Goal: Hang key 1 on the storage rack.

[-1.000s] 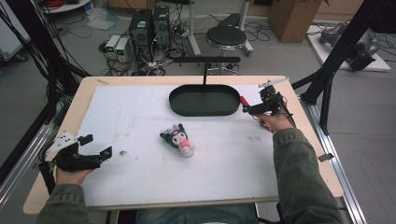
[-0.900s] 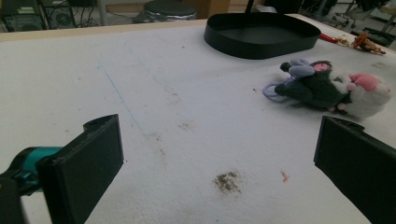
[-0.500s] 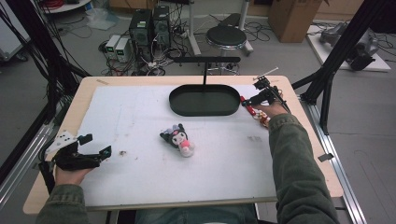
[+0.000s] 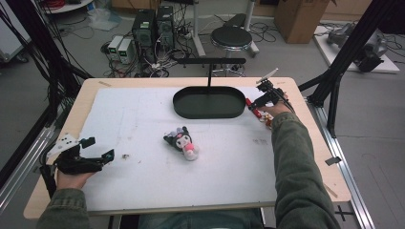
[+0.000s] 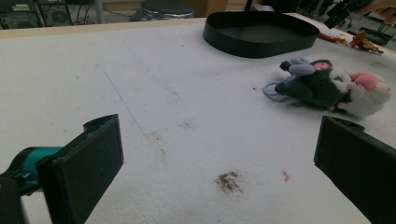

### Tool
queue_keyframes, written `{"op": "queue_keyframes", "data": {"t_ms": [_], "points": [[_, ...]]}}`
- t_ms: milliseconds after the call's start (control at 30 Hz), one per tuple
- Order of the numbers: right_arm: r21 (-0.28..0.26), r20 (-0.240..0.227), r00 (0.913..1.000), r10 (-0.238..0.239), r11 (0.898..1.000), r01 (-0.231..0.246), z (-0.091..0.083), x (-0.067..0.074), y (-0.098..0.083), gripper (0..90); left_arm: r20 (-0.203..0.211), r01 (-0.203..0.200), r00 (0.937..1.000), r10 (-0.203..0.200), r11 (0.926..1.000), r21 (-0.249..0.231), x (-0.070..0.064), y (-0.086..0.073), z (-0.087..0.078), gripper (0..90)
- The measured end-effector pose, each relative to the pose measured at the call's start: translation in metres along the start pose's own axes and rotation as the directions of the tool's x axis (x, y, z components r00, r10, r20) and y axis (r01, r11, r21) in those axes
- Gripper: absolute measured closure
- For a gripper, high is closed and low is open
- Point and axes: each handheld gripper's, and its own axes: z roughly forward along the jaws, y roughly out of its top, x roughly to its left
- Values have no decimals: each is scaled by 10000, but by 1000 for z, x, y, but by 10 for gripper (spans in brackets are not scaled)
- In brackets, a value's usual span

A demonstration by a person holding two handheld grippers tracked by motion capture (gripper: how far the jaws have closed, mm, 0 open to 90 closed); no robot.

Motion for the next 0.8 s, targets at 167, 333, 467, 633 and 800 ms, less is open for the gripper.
{"op": "queue_keyframes", "data": {"t_ms": [167, 333, 467, 633, 800], "points": [[586, 204, 9996, -187, 9981, 174, 13, 2, 3, 45, 35, 21, 10000, -21, 10000, 1, 0, 0, 1, 18], [704, 133, 9982, -581, 9959, 570, 20, 11, 6, 221, 46, -39, 10000, 38, 10000, 29, -1, 0, 0, 18], [457, 288, 9988, -390, 9982, 377, 21, 15, 10, 378, 15, -35, 10000, 35, 10000, 35, 0, 0, -1, 18], [678, 139, 9998, 127, 9976, -136, 22, 9, 8, 479, 7, -20, 10000, 20, 10000, 50, 0, -1, 0, 18], [801, -331, 9993, 159, 9967, -132, 21, 11, 10, 686, 3, -31, 10000, 31, 10000, 56, 1, 0, 1, 18]]}}
